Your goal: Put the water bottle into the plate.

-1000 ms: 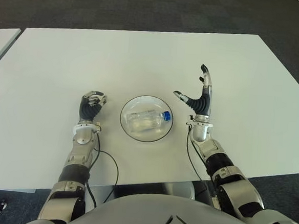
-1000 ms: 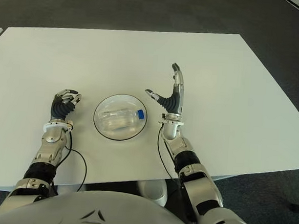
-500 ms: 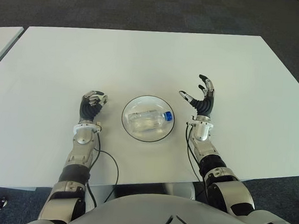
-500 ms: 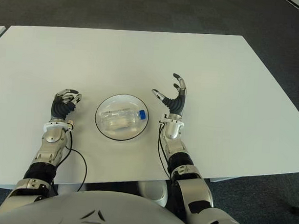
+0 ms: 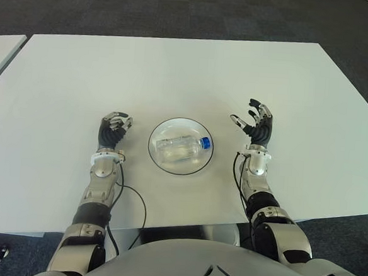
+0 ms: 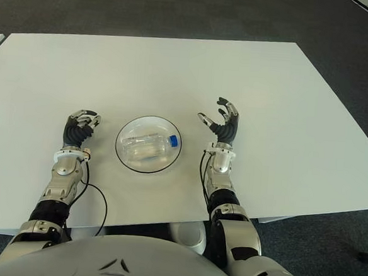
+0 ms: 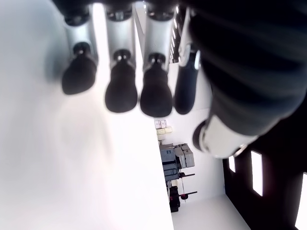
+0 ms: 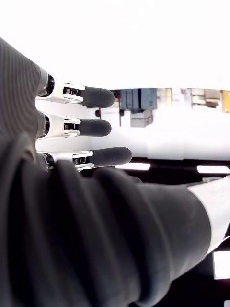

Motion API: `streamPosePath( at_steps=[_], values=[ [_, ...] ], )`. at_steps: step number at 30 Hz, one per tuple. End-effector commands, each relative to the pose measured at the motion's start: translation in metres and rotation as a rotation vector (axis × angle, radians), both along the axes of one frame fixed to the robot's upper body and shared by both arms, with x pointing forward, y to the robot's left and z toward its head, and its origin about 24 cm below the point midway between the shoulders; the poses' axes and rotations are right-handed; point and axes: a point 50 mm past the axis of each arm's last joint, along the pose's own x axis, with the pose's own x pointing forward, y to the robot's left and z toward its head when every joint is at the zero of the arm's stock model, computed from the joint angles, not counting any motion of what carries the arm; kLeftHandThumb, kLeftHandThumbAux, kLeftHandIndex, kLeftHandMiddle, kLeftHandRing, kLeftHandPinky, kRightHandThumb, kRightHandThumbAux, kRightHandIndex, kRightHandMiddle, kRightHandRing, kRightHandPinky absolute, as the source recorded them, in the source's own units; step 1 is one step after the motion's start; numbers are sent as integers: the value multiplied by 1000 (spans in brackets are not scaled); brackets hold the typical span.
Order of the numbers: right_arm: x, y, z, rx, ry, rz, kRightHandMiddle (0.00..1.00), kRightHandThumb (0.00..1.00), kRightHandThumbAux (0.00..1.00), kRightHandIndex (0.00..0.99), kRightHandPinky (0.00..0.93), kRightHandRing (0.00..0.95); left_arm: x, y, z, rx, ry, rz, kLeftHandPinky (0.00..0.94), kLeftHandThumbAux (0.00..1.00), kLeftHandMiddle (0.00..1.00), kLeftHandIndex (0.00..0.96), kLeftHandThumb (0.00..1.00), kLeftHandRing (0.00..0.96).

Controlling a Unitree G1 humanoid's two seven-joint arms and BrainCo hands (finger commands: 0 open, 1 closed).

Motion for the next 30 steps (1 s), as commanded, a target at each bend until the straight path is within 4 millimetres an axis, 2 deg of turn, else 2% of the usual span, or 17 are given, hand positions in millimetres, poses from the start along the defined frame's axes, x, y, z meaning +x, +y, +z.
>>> streamPosePath(
  at_steps=[1,7,8,9,11,14,20,30],
  values=[
    [-1,0,-3,41,6,-18,460,1,971,444,492,458,-4,-1,-5,-9,32,-7,764,717,767,439,708,755],
    [-2,-1,-5,51,14,-34,521,5,991,537,527,510,-4,0,-6,-11,35,-8,770,717,771,439,708,759],
    [-1,0,-6,56,20,-40,528,252,898,500,530,515,-4,0,-6,-12,35,-8,771,717,773,439,708,761],
    [-1,0,-7,60,24,-44,534,413,837,476,535,523,-4,0,-7,-14,35,-8,771,717,775,439,708,762],
    [-1,1,-8,67,35,-53,540,553,785,455,539,530,-4,0,-7,-15,37,-8,772,716,776,439,708,763],
    [-1,4,-12,81,61,-67,550,654,747,441,546,544,-4,-1,-8,-16,40,-7,772,716,777,439,708,764],
    [-3,3,-20,95,107,-93,561,702,729,435,552,561,-4,-1,-9,-14,41,-3,771,717,777,439,708,764],
    [-2,3,-23,84,135,-100,564,708,728,434,550,568,-5,0,-11,-6,36,1,773,717,777,440,707,764]
  ],
)
